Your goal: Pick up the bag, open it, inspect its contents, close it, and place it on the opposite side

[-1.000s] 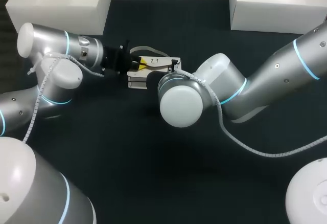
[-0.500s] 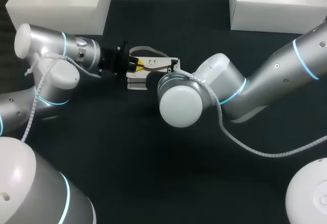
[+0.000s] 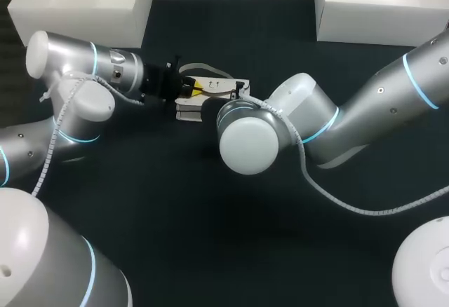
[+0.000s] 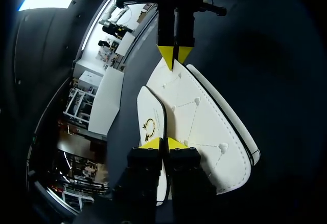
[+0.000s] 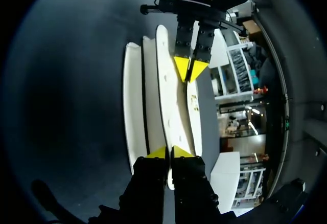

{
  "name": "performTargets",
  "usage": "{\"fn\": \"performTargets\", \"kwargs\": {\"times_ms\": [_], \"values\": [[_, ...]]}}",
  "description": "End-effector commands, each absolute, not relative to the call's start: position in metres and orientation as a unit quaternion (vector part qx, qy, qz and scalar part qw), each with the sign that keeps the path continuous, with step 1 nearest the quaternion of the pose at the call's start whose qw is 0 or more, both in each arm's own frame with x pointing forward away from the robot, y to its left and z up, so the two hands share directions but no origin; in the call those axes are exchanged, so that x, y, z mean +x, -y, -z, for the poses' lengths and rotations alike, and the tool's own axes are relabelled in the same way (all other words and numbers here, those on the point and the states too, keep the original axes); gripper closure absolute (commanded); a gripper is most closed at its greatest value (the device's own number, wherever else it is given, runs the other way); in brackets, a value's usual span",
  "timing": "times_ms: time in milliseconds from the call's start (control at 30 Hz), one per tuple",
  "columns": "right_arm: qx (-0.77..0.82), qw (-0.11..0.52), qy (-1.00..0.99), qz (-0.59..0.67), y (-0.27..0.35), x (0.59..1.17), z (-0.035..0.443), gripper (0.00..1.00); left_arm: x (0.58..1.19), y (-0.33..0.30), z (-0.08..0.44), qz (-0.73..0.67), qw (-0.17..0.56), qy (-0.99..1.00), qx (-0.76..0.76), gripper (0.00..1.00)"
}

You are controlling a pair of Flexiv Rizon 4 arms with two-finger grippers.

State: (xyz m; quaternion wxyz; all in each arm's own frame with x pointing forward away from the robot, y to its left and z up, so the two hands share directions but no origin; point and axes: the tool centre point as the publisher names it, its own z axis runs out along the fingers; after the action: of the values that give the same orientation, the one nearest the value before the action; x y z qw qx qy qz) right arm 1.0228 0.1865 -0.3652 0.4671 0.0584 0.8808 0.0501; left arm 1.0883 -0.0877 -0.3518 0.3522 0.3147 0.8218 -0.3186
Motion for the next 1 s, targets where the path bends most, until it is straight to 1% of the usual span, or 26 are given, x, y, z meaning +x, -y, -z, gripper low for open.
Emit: {"fn": "performTargets", "kwargs": {"times_ms": [33, 233, 500, 767, 1000], "values": [[0.046, 0.523, -0.847, -0.077, -0.184, 1.021, 0.369, 1.00, 1.090, 0.083, 0.356, 0.316, 0.352, -0.824, 0.312, 1.00], [0.046, 0.523, -0.847, -0.077, -0.184, 1.021, 0.369, 1.00, 1.092, 0.074, 0.358, 0.317, 0.350, -0.833, 0.289, 1.00], [0.046, 0.523, -0.847, -0.077, -0.184, 1.021, 0.369, 1.00, 1.087, 0.089, 0.352, 0.336, 0.340, -0.834, 0.276, 1.00], [0.046, 0.523, -0.847, -0.077, -0.184, 1.021, 0.369, 1.00, 1.085, 0.088, 0.349, 0.346, 0.328, -0.842, 0.252, 1.00], [0.046, 0.523, -0.847, -0.077, -0.184, 1.021, 0.369, 1.00, 1.092, 0.082, 0.356, 0.313, 0.345, -0.847, 0.254, 1.00]]}}
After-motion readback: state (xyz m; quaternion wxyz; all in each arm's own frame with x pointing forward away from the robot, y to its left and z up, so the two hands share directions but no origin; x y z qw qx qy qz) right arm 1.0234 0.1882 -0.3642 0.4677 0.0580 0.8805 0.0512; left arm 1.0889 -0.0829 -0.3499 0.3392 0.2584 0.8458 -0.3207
